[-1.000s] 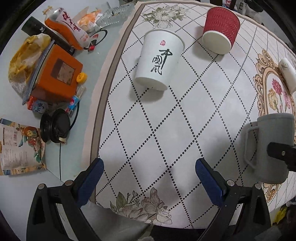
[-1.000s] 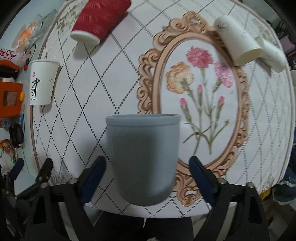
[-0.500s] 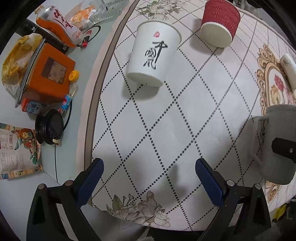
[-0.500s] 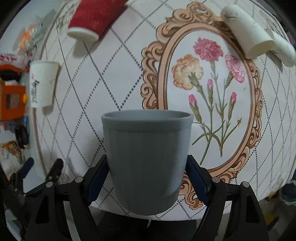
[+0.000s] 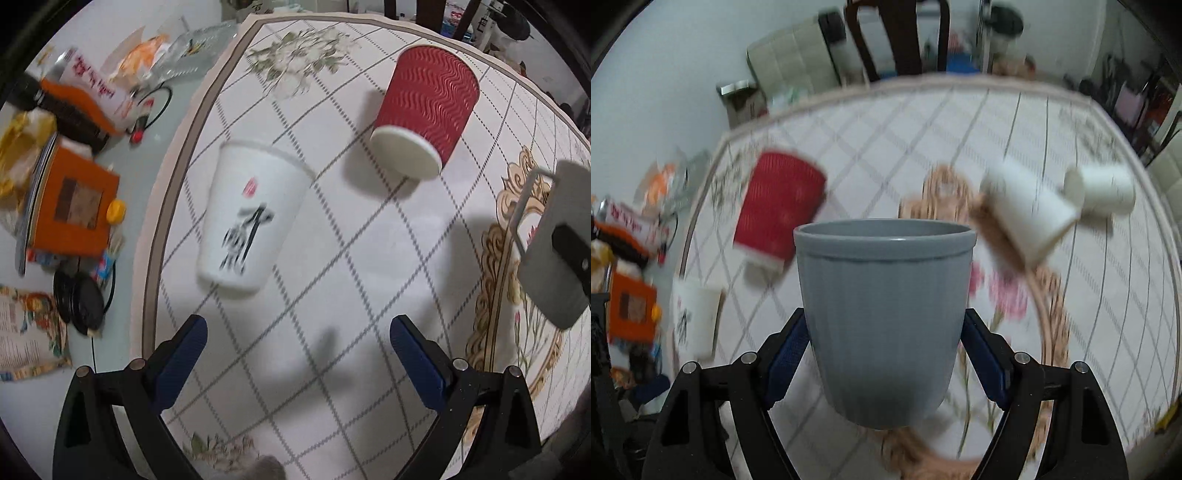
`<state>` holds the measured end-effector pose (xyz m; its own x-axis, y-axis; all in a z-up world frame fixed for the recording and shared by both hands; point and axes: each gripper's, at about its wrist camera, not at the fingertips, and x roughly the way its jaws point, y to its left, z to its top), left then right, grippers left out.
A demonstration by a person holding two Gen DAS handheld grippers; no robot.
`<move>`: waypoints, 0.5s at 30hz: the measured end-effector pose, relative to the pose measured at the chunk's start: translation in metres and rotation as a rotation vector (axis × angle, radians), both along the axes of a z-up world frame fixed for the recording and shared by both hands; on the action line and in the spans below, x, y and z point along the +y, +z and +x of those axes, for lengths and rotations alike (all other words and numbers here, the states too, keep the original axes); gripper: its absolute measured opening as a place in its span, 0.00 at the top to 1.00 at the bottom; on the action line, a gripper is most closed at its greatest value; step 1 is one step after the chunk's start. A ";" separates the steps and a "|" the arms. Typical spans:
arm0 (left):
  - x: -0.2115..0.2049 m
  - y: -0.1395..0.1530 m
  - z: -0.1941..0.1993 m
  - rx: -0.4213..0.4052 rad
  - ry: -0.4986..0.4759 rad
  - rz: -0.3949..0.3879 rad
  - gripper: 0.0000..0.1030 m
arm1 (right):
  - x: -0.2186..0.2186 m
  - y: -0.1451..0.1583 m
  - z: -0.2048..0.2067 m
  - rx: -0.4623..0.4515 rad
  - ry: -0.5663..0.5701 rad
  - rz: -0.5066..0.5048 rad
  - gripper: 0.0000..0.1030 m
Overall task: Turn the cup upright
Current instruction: 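Turn the grey mug opening-up with the right tool and lower it onto the flower oval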
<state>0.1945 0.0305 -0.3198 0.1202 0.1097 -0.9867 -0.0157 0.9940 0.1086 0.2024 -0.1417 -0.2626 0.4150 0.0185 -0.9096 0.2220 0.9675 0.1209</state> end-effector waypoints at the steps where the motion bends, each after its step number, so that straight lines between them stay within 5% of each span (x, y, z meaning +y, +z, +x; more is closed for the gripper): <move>1: -0.002 -0.002 0.003 -0.007 -0.003 0.002 0.02 | -0.001 -0.001 0.005 -0.033 -0.002 -0.017 0.19; 9: -0.005 -0.018 0.000 -0.028 -0.056 0.051 0.02 | -0.001 -0.032 0.002 -0.200 0.023 -0.140 0.19; 15: -0.004 -0.012 -0.015 -0.060 -0.066 0.027 0.02 | 0.001 -0.038 -0.028 -0.189 0.043 -0.121 0.19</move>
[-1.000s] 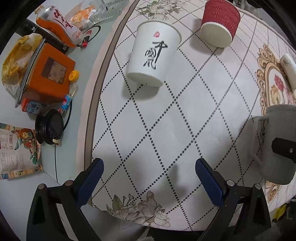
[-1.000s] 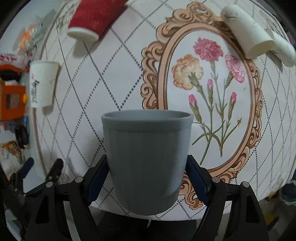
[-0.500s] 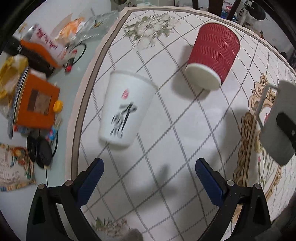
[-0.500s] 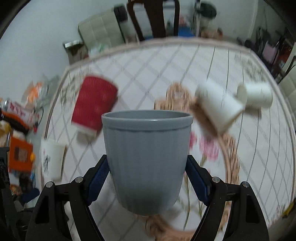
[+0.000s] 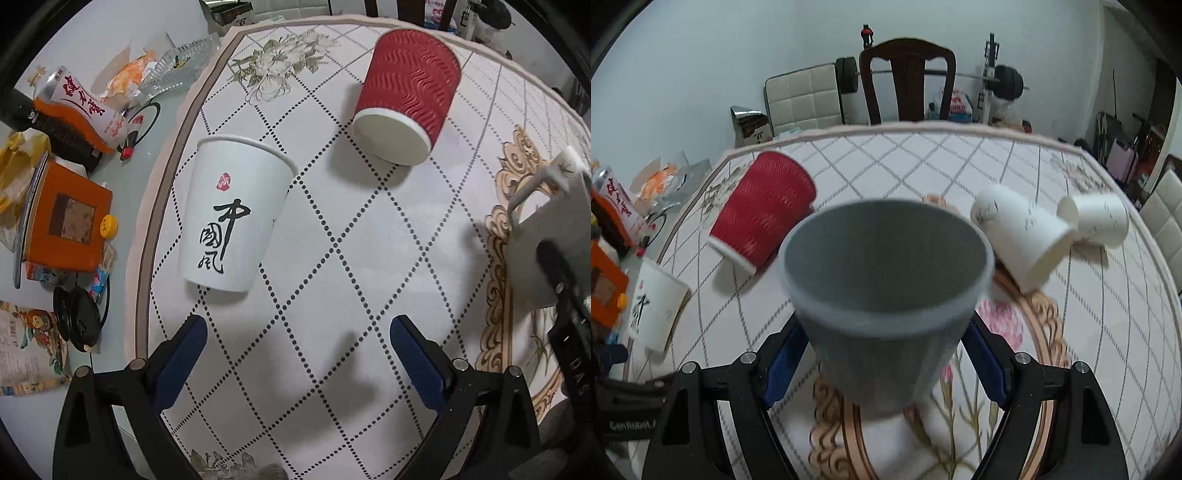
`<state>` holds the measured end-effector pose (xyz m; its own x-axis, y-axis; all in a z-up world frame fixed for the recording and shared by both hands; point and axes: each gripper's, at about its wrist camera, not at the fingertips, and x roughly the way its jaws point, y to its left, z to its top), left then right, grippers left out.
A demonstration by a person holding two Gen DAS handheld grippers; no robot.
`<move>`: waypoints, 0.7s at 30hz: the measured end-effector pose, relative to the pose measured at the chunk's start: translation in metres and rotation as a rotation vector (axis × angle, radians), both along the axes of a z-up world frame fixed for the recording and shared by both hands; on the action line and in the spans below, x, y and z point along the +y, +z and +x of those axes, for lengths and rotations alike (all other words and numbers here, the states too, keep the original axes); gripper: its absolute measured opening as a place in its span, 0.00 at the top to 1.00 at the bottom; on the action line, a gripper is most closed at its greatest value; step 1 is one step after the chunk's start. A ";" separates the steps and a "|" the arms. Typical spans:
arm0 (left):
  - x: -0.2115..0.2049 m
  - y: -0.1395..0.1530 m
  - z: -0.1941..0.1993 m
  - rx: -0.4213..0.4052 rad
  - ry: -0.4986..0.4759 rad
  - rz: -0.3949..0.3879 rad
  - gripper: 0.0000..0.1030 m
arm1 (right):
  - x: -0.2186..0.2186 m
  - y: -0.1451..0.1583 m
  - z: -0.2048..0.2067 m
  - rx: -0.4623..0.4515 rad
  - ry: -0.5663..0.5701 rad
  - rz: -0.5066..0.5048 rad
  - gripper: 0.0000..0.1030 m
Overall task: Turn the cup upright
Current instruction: 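Turn the grey mug opening-up with the right tool and lower it onto the flower oval, then open the right tool and pull it back from the mug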
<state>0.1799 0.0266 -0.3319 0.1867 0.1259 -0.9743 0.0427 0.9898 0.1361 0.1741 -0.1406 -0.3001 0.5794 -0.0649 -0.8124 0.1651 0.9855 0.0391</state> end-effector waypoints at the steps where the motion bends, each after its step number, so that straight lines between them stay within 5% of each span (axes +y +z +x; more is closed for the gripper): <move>1: 0.001 0.003 -0.002 -0.009 0.000 -0.002 0.00 | -0.001 -0.002 -0.006 0.015 -0.003 0.012 0.19; 13: 0.002 0.043 -0.037 -0.096 -0.066 -0.021 0.00 | -0.015 0.010 -0.064 0.113 -0.056 -0.001 0.00; 21: -0.006 0.125 -0.077 -0.213 -0.114 -0.070 0.00 | -0.014 0.104 -0.110 0.065 -0.154 -0.136 0.00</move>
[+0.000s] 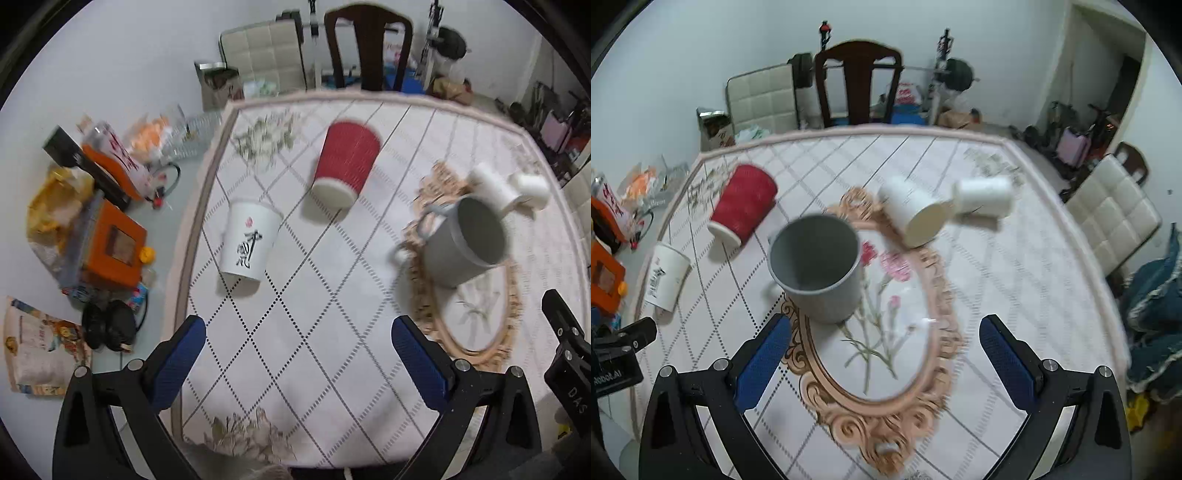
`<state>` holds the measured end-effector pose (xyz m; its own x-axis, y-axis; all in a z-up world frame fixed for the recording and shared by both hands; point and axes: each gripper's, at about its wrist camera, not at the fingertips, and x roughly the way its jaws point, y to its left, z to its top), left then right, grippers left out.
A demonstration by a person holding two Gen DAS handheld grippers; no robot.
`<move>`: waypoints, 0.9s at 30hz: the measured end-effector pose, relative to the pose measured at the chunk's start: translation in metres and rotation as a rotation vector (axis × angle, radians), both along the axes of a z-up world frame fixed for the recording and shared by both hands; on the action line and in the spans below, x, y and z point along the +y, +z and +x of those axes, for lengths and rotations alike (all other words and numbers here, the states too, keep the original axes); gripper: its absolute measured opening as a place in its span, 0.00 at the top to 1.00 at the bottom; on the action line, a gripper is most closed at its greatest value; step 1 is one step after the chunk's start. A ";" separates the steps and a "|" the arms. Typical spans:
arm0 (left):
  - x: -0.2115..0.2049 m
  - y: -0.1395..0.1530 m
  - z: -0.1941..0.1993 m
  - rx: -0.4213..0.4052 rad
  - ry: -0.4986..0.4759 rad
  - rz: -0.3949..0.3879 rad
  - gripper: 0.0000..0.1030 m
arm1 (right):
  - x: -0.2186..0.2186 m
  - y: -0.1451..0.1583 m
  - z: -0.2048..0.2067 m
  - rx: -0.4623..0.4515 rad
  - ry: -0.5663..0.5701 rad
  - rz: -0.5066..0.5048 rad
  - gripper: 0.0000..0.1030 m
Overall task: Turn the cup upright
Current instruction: 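Open the right tool and pull it back from the mug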
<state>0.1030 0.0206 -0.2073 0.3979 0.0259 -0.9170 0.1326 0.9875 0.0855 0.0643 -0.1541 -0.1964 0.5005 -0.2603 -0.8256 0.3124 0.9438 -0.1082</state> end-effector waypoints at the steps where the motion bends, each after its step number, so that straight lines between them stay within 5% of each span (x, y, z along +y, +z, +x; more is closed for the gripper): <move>1: 0.001 0.012 -0.005 -0.013 -0.001 -0.008 0.00 | 0.001 0.016 -0.007 -0.004 -0.007 -0.010 0.00; 14: 0.001 0.163 -0.105 -0.215 0.023 -0.067 0.00 | 0.004 0.184 -0.110 -0.094 0.039 -0.025 0.00; 27: -0.008 0.193 -0.153 -0.256 0.034 -0.090 0.00 | -0.002 0.246 -0.166 -0.163 0.073 -0.036 0.00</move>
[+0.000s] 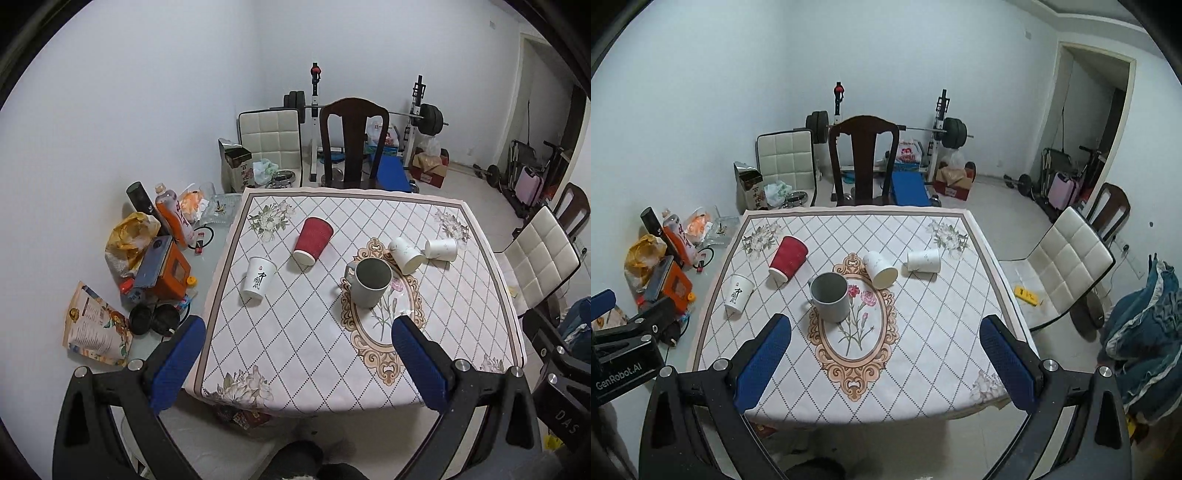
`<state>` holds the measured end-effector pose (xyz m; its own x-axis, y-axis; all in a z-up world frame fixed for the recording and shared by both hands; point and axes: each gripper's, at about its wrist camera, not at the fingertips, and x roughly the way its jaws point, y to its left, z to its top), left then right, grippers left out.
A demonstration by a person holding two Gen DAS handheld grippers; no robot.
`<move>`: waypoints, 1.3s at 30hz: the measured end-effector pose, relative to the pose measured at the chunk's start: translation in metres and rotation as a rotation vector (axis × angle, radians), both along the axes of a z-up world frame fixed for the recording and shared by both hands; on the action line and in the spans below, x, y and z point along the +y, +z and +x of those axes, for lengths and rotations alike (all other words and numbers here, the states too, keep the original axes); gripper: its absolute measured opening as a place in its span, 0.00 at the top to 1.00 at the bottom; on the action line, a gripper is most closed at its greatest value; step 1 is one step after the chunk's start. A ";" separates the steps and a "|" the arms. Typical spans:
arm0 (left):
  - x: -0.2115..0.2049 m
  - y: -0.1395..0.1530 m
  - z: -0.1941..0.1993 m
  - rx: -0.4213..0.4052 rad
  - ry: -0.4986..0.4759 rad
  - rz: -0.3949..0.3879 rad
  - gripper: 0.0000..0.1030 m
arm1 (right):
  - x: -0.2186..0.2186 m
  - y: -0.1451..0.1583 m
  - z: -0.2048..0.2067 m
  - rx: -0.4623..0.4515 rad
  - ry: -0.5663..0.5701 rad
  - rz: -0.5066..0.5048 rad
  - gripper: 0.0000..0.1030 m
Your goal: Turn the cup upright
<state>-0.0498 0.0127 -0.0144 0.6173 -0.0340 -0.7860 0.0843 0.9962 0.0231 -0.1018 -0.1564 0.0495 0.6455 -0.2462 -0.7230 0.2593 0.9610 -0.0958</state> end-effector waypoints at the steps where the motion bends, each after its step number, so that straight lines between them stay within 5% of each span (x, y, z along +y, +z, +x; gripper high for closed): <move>1: 0.000 0.000 -0.002 -0.003 0.001 0.001 0.00 | -0.001 -0.001 -0.001 0.002 0.000 0.001 0.00; 39: -0.002 -0.009 -0.037 0.012 0.034 0.022 0.00 | -0.004 -0.015 -0.021 0.051 0.058 0.051 0.00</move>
